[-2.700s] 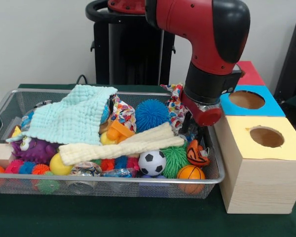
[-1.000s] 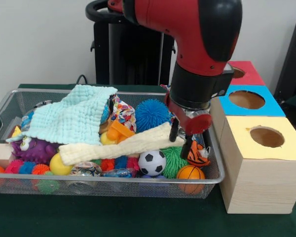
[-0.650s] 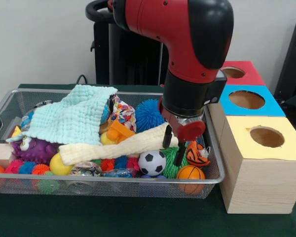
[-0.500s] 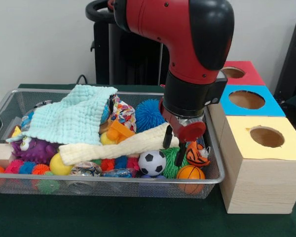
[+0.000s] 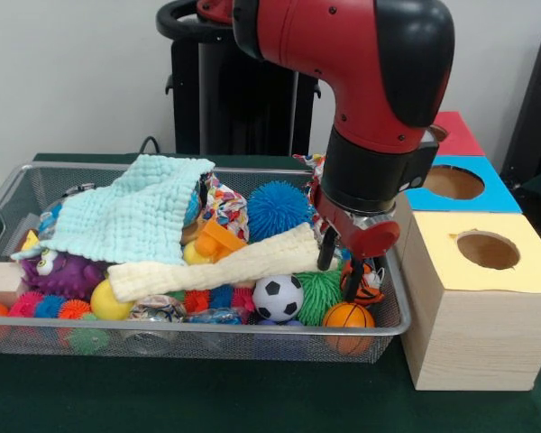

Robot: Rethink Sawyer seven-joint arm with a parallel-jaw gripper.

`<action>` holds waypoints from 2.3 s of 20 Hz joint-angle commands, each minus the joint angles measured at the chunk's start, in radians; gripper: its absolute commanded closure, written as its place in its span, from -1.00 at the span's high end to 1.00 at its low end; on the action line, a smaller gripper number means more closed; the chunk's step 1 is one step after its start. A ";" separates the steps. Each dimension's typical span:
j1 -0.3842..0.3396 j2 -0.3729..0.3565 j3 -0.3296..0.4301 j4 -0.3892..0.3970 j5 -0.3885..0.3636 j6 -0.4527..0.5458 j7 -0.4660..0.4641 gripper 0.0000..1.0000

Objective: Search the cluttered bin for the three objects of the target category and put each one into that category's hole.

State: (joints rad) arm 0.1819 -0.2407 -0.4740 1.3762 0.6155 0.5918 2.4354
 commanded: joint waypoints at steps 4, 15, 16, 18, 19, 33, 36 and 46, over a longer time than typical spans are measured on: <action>0.013 0.003 0.132 0.067 -0.001 -0.070 0.145 1.00; -0.002 -0.022 0.187 0.148 0.008 -0.182 0.127 1.00; -0.004 -0.024 0.193 0.155 0.008 -0.191 0.127 1.00; -0.006 -0.029 0.202 0.169 0.007 -0.208 0.127 1.00; -0.005 -0.031 0.206 0.177 0.005 -0.219 0.129 1.00; 0.042 -0.053 0.211 0.258 0.019 -0.274 0.184 1.00; 0.050 -0.056 0.206 0.269 0.021 -0.274 0.188 1.00; 0.091 -0.057 0.202 0.284 0.053 -0.274 0.236 1.00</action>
State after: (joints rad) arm 0.2526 -0.3217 -0.4060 1.5895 0.6179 0.3547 2.4354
